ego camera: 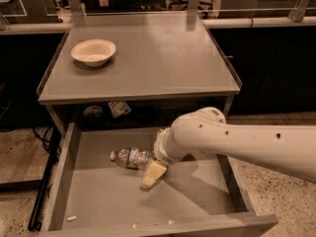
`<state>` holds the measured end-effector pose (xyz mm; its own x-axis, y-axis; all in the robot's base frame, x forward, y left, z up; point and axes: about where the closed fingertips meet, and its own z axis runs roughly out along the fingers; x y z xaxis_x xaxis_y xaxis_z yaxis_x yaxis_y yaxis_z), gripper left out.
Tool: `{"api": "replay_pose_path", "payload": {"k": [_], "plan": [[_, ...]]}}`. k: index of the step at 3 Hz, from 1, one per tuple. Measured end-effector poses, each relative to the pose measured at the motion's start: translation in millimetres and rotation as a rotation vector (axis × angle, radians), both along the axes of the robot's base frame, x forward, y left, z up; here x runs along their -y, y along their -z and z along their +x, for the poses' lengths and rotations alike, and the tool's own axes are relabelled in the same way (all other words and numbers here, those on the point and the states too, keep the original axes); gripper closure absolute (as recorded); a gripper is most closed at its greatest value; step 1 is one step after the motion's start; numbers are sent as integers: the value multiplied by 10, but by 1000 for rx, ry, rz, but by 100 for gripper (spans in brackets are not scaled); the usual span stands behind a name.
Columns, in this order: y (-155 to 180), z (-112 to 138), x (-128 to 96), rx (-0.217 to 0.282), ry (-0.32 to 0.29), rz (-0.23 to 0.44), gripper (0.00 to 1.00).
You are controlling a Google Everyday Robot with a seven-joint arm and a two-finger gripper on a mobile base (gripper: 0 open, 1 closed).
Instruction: Pick water bottle from top drawer and place on counter
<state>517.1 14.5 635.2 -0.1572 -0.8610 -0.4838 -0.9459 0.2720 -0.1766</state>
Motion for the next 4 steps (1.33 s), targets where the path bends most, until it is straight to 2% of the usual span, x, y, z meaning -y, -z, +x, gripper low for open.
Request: {"api": "replay_pose_path", "payload": {"k": [1, 2, 4], "plan": [[337, -21, -12, -28, 10, 19, 0], [338, -21, -12, -28, 10, 19, 0], [338, -21, -12, -28, 10, 19, 43]]}}
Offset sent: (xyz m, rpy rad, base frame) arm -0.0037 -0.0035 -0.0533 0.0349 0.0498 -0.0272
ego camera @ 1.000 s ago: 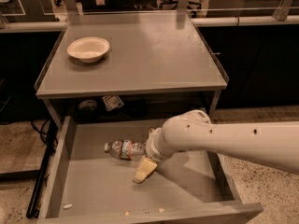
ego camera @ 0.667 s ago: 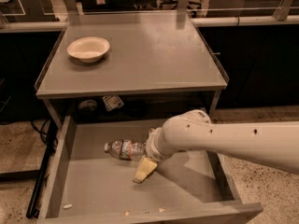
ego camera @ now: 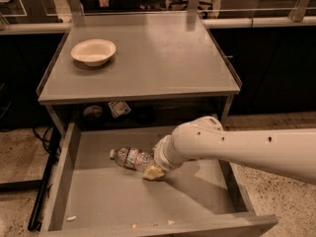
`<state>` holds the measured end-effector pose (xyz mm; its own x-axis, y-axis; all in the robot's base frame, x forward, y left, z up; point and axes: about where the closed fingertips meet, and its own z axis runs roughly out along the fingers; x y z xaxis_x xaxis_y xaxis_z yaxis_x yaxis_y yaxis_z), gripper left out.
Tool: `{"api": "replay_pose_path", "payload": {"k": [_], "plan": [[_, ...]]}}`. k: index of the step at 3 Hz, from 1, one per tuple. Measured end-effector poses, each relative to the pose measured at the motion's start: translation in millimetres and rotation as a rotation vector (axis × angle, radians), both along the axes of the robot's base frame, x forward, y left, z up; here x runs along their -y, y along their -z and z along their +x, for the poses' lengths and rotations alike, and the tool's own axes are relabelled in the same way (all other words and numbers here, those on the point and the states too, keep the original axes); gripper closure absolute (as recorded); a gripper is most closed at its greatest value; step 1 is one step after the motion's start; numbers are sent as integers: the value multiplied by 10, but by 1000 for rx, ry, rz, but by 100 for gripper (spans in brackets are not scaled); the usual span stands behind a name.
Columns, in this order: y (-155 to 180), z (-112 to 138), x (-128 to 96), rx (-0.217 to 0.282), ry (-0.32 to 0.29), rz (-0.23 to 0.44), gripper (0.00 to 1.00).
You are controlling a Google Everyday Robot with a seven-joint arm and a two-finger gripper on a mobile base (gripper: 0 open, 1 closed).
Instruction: Pick water bottle from top drawer and place on counter
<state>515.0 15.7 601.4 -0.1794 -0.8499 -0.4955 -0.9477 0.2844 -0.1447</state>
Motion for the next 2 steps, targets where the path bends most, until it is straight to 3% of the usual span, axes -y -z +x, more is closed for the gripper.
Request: {"api": "replay_pose_path", "payload": {"k": [2], "plan": [[0, 0, 0, 0, 0, 0, 89]]}}
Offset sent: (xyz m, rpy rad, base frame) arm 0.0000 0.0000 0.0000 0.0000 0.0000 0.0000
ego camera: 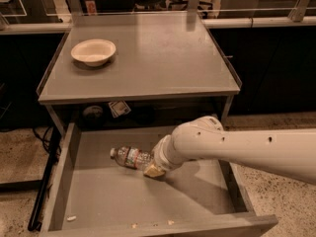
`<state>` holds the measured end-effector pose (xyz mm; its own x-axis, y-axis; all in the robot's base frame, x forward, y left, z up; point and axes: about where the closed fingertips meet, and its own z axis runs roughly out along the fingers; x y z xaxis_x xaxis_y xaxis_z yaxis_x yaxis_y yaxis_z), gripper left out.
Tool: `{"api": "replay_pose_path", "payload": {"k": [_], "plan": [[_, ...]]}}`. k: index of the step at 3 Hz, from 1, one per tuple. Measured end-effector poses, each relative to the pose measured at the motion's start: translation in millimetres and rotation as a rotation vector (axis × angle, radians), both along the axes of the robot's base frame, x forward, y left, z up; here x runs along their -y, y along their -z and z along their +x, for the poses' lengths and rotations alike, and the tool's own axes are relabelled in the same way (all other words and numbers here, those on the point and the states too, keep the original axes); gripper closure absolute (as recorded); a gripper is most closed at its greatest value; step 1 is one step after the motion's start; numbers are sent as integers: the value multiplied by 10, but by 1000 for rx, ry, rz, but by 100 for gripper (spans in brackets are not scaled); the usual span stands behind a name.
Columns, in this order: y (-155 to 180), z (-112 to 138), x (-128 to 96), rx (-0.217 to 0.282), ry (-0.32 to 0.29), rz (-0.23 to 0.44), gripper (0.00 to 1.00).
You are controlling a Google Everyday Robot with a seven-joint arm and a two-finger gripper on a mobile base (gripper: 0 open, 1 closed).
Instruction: Pick water bottle from top drawer and place on counter
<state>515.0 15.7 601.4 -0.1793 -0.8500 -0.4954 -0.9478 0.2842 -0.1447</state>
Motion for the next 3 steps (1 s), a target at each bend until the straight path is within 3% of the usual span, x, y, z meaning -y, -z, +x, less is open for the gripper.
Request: {"api": "replay_pose_path", "payload": {"k": [1, 2, 3], "plan": [[-1, 1, 0, 0, 0, 0, 100], [-188, 73, 78, 16, 2, -32, 100], [-598, 19, 249, 59, 4, -72, 100]]}}
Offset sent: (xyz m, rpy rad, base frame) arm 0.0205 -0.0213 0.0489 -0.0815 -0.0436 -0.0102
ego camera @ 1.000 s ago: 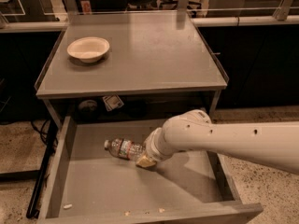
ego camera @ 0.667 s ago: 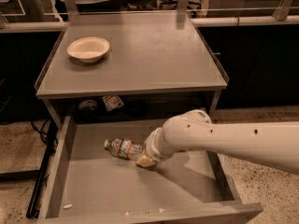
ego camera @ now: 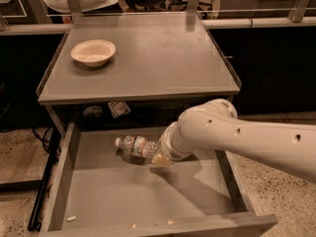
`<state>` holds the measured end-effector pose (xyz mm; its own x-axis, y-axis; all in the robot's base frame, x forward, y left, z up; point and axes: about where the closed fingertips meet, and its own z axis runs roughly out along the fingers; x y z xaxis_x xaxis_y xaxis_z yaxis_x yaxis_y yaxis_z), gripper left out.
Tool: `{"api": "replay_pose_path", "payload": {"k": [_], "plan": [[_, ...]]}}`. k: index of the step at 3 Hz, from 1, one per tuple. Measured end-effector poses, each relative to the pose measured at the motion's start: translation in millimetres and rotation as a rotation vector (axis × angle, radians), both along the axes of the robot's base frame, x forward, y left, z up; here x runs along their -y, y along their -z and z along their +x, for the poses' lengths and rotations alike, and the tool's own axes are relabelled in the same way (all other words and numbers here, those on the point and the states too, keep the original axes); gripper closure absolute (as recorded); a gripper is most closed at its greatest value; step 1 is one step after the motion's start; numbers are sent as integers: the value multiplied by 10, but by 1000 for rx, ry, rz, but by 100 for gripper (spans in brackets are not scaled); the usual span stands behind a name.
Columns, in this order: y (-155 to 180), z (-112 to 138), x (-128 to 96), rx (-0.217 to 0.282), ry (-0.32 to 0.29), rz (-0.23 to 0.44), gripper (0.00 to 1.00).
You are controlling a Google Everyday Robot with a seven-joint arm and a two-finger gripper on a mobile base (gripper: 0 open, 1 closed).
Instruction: Pick water bottle from top drawer and place on counter
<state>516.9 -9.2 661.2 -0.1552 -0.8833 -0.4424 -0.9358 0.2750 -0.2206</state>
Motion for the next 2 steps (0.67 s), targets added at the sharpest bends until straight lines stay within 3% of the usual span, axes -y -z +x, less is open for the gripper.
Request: {"api": "replay_pose_path", "payload": {"k": [1, 2], "plan": [[-469, -88, 206, 55, 7, -28, 100], [-795, -176, 376, 68, 3, -8, 100]]}}
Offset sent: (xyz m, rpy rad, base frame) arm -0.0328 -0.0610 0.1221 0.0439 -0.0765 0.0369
